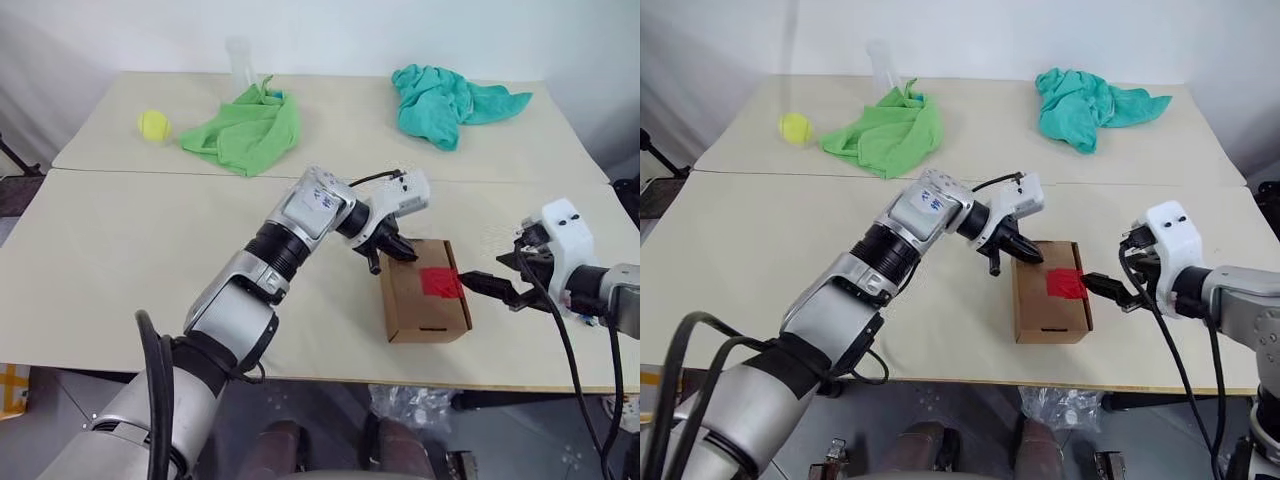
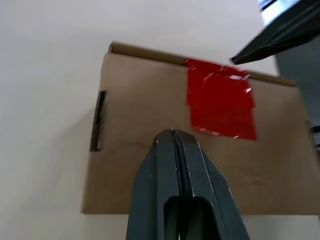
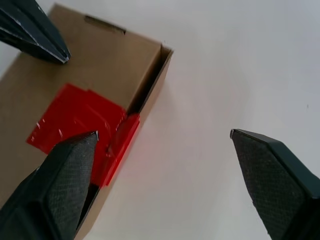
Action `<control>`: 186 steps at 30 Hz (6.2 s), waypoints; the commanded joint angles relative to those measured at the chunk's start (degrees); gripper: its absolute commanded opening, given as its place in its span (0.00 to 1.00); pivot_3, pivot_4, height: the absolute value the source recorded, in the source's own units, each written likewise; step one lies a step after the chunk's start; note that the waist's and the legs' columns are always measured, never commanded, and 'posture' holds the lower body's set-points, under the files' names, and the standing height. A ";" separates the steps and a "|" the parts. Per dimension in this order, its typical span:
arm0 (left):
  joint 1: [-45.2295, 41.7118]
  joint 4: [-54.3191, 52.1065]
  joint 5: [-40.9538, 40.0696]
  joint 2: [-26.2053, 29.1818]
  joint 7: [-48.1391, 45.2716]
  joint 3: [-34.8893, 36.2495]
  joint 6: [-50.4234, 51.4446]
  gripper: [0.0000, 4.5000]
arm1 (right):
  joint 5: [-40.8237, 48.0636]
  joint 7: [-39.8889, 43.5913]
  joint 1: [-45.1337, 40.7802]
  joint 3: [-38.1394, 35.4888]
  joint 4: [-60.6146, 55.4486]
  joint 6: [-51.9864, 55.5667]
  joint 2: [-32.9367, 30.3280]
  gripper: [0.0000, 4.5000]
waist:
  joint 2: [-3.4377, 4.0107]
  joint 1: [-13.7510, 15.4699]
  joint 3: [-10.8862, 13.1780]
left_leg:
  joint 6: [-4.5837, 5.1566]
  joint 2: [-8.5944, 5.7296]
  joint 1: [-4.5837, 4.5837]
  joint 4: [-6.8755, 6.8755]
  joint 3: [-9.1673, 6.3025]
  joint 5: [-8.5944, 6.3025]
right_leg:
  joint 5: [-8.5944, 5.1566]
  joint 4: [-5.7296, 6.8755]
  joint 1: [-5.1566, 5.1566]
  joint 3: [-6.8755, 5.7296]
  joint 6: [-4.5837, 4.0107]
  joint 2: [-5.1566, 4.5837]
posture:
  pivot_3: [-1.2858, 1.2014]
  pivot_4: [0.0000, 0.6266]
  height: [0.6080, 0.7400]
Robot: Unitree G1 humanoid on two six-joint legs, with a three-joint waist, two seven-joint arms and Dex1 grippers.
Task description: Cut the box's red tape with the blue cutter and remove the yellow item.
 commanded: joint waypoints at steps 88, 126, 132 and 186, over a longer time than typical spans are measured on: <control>11.20 -27.08 -2.34 8.17 -1.28 -9.67 15.95 0.00 | 12.71 13.97 2.86 5.75 30.45 -6.74 6.19 0.78 | -0.57 -2.75 -0.60 | -0.34 0.35 1.11 -0.21 -0.10 -0.09 | -0.16 0.08 0.82 0.22 -0.36 0.02 | 0.52 0.24 1.00; 8.31 -7.55 -1.61 -2.30 6.64 -2.91 1.04 0.00 | 48.05 -36.17 -9.86 8.11 17.81 1.48 -17.84 0.01 | -0.14 1.11 -0.49 | -0.09 0.21 0.66 -0.32 -0.50 -0.18 | -0.09 -0.85 0.92 -0.02 -0.23 -0.13 | 0.52 0.24 1.00; 7.90 -4.00 -1.51 -3.44 8.75 0.03 -0.81 0.00 | 54.31 -48.69 -9.76 13.71 15.13 -2.10 -20.09 0.01 | -0.15 1.53 -0.48 | 0.02 0.20 0.58 -0.23 -0.49 -0.24 | -0.02 -1.07 0.97 -0.04 -0.15 -0.15 | 0.52 0.24 1.00; 4.85 0.60 -0.19 -2.60 3.92 -0.47 -10.71 0.00 | 74.72 -73.53 -19.36 40.68 3.68 -32.23 -35.16 0.01 | -0.31 1.24 -0.53 | 0.30 0.34 -0.79 0.16 -0.35 -0.09 | 0.72 -1.53 0.22 -1.18 0.02 0.04 | 0.52 0.24 1.00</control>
